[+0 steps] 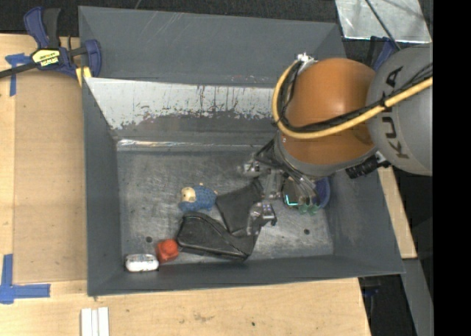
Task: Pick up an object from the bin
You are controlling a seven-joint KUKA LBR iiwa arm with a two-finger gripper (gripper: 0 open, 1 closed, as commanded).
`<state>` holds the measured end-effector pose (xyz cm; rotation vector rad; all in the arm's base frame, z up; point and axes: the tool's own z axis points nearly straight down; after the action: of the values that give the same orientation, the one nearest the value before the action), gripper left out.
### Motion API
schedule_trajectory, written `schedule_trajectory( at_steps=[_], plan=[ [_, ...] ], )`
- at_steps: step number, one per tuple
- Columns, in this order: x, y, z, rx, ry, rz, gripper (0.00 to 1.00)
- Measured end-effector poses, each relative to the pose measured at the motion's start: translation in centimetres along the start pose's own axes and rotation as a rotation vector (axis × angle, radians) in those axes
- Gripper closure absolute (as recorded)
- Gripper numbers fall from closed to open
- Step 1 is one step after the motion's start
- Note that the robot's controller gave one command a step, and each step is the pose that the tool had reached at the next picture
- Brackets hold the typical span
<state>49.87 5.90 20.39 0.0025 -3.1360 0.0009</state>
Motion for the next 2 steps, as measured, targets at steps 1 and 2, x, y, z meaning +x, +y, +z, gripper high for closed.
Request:
schedule_trajectory(
  at_steps=[1,2],
  plan=[
    [-2.3,0.3,8.8,0.003,-0.025,-0.289,0.0],
    [-5.4,0.3,11.5,-0.001,-0.01,-0.138,0.0]
  ],
)
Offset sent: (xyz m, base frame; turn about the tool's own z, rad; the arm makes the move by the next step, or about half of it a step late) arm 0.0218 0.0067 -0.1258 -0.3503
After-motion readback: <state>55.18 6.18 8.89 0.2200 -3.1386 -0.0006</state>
